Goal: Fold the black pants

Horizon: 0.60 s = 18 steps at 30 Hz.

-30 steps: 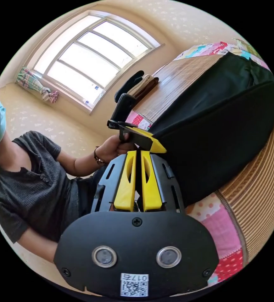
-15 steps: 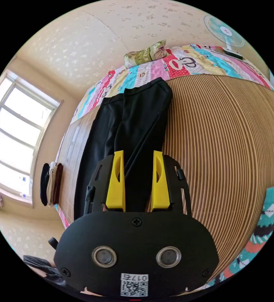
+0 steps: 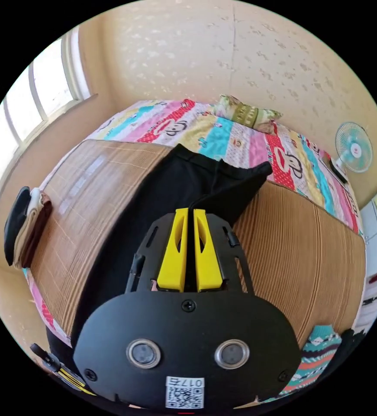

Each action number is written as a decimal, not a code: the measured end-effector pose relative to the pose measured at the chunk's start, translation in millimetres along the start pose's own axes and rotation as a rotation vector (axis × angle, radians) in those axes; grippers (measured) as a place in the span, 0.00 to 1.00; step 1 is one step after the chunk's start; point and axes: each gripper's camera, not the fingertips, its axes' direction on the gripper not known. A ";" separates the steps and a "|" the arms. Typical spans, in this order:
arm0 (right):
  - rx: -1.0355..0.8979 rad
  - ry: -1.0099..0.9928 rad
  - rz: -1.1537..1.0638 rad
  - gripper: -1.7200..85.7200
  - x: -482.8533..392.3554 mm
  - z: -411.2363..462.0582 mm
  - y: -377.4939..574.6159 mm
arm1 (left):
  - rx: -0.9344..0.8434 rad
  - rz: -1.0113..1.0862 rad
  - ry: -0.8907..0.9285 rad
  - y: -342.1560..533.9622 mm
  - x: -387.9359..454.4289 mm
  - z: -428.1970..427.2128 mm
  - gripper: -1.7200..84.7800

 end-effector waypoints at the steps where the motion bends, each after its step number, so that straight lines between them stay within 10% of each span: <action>1: 0.023 -0.081 0.000 0.04 -15.9 4.2 -7.0 | 0.020 -0.009 -0.028 8.9 3.2 -10.4 0.04; 12: 0.040 -0.568 0.124 0.04 -44.8 64.5 33.1 | 0.056 -0.257 -0.299 88.4 -18.1 -65.6 0.05; 18: -0.067 -0.482 -0.103 0.05 -50.2 1.6 176.8 | 0.030 -0.292 -0.312 97.6 -26.3 -62.1 0.09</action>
